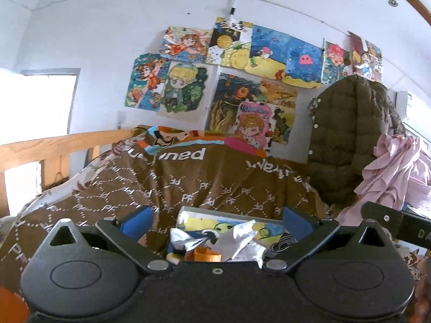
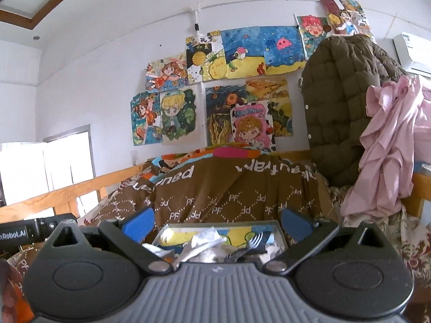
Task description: Organize soft objects
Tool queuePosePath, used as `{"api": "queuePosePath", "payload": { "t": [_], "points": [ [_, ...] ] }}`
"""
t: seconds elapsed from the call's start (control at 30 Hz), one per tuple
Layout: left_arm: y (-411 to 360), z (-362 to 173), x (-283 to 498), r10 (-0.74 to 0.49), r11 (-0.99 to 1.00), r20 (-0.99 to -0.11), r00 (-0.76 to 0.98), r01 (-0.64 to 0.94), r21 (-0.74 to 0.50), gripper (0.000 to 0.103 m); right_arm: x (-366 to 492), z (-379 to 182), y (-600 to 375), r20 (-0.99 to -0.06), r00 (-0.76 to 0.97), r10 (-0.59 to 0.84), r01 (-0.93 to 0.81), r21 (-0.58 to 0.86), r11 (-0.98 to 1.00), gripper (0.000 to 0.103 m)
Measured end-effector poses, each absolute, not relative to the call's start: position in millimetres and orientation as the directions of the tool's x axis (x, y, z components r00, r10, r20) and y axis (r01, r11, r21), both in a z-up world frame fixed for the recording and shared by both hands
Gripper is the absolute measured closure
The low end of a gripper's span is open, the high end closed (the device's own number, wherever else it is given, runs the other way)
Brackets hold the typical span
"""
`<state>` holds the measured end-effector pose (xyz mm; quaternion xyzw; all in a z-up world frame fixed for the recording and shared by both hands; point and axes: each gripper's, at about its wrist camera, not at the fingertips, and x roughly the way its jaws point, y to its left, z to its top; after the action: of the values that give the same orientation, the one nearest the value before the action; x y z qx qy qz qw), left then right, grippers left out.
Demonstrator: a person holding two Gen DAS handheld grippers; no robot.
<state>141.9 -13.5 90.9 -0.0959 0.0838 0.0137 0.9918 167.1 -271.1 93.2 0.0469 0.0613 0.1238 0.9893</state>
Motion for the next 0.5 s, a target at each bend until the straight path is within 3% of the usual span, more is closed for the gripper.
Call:
{"api": "queuePosePath", "payload": {
  "t": [0.27, 0.5],
  "points": [
    [-12, 83, 120, 0.090, 0.976, -0.203, 0.975, -0.127, -0.178, 0.001, 148, 80, -263, -0.105, 0.960, 0.259, -0.247, 0.116, 0.962, 0.000],
    [-16, 76, 100, 0.130, 0.979, -0.181, 0.975, -0.155, -0.131, 0.001, 136, 73, -256, -0.098, 0.956, 0.277, -0.265, 0.119, 0.957, 0.000]
  ]
}}
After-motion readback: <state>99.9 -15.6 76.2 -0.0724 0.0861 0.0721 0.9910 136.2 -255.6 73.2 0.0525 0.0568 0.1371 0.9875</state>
